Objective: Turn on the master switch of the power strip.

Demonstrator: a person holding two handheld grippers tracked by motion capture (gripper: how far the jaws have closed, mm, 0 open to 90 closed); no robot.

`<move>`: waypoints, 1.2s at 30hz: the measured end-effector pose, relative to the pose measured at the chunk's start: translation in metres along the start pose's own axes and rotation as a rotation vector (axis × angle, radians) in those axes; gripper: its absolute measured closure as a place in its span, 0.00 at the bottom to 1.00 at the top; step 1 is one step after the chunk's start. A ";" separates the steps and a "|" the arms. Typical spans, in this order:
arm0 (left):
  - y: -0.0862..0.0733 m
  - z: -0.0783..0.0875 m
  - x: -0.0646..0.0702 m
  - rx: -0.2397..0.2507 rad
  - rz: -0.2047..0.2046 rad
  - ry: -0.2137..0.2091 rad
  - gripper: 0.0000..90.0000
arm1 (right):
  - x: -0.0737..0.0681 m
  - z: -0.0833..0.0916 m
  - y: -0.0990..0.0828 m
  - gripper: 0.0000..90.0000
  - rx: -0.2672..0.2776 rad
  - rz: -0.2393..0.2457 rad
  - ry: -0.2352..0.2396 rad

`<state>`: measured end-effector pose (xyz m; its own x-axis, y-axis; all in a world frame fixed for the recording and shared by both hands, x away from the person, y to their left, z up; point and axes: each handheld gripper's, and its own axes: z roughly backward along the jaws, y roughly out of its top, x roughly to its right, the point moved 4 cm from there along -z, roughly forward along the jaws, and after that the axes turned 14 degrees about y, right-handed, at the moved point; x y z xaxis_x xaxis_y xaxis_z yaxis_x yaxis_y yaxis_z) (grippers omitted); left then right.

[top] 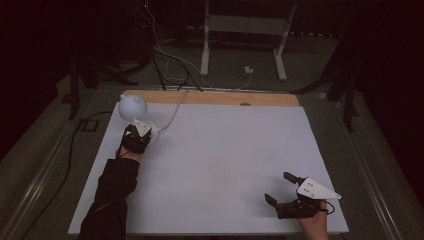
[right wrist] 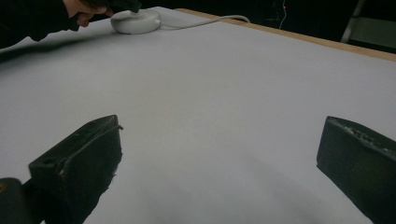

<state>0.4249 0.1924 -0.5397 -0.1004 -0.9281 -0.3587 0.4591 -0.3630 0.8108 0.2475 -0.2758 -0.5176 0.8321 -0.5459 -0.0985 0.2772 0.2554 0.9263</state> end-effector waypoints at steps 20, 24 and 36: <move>-0.002 -0.005 0.004 -0.033 -0.045 0.002 1.00 | 0.000 0.001 0.001 0.00 0.004 0.001 0.000; -0.001 -0.006 0.004 -0.043 -0.049 -0.004 1.00 | 0.000 0.001 0.000 0.00 0.001 0.002 0.001; 0.003 -0.009 0.007 -0.067 -0.082 -0.007 1.00 | -0.001 0.000 0.000 0.00 0.000 0.004 0.004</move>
<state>0.4333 0.1854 -0.5445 -0.1463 -0.8960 -0.4193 0.5070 -0.4319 0.7460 0.2468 -0.2757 -0.5173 0.8351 -0.5416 -0.0963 0.2738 0.2573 0.9267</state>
